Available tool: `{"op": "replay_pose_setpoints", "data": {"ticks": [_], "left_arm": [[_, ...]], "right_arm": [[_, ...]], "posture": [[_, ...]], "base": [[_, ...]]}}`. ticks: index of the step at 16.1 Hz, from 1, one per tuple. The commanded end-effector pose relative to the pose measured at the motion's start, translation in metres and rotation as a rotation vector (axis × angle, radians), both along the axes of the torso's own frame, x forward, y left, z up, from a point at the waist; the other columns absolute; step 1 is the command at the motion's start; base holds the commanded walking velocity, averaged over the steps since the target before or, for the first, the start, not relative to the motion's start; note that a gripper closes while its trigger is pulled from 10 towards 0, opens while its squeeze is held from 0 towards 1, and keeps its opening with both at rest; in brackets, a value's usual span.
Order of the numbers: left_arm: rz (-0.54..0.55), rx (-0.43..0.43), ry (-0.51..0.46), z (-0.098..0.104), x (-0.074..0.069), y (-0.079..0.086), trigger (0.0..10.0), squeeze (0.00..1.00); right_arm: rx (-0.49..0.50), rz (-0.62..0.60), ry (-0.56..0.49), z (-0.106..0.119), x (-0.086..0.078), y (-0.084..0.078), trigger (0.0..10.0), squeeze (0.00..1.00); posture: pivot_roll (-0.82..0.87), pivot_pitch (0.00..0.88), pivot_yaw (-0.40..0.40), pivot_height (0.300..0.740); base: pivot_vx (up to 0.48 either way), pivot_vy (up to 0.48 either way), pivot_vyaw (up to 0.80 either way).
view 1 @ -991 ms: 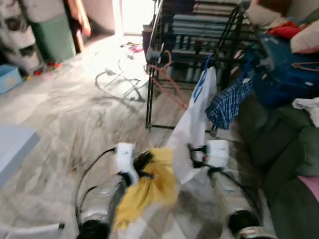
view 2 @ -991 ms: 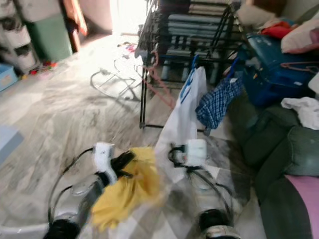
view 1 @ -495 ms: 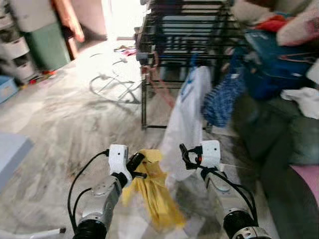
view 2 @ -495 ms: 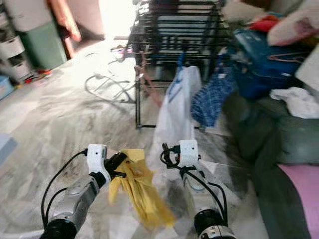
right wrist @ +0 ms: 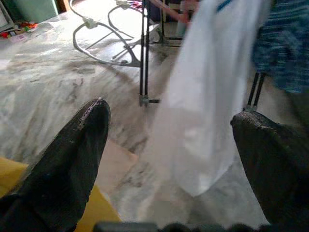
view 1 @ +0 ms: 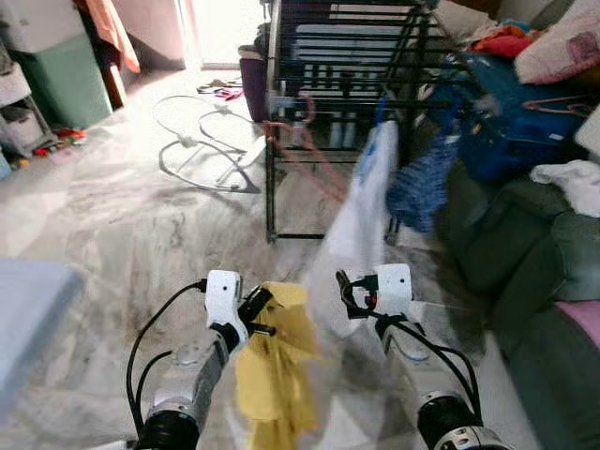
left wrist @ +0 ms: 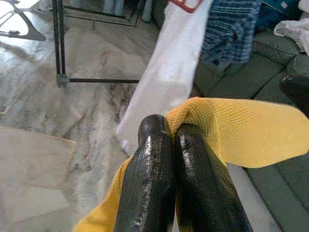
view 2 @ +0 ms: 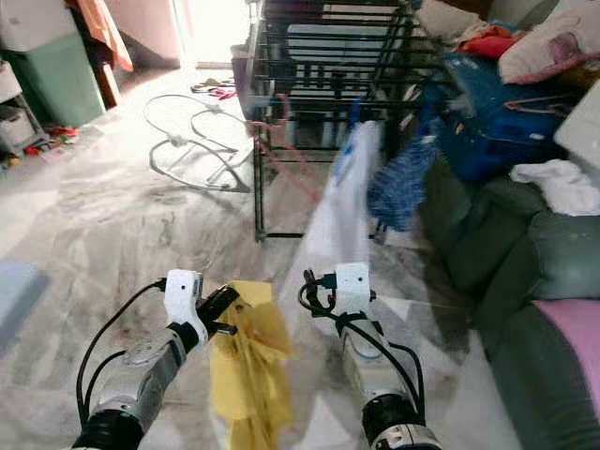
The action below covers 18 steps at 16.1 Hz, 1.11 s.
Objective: Hang hanger
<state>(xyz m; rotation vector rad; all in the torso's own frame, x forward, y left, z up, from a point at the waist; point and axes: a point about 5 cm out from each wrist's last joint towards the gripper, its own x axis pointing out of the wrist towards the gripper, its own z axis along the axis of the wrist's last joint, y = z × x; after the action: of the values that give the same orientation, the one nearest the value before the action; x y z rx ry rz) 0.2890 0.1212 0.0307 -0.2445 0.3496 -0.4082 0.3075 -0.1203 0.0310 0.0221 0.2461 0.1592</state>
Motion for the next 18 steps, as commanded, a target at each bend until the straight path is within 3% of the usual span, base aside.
{"op": "replay_pose_setpoints", "data": {"ticks": [1, 9, 14, 18], "left_arm": [[-0.015, 0.01, -0.037, 0.007, 0.005, -0.002, 10.0, 0.0], [0.076, 0.027, -0.088, 0.005, -0.006, 0.009, 10.0, 0.0], [0.09, 0.004, -0.171, 0.018, -0.003, 0.009, 10.0, 0.0], [0.051, -0.015, -0.192, 0.021, -0.003, 0.004, 10.0, 0.0]], "right_arm": [[-0.002, -0.01, -0.016, 0.002, 0.0, -0.003, 10.0, 0.0], [-0.04, -0.014, -0.057, 0.005, -0.004, -0.014, 10.0, 0.0], [-0.069, 0.021, -0.12, 0.017, -0.005, -0.01, 10.0, 0.0], [-0.095, 0.044, -0.158, 0.024, -0.006, -0.014, 10.0, 0.0]], "posture": [[-0.08, 0.0, 0.008, 0.74], [-0.09, 0.0, -0.002, 0.74], [-0.1, 0.0, 0.011, 0.74], [-0.12, 0.0, 0.022, 0.74]], "base": [[0.0, 0.0, 0.0], [0.0, 0.0, 0.0], [0.0, 0.0, 0.0], [0.433, 0.0, 0.0]]}}
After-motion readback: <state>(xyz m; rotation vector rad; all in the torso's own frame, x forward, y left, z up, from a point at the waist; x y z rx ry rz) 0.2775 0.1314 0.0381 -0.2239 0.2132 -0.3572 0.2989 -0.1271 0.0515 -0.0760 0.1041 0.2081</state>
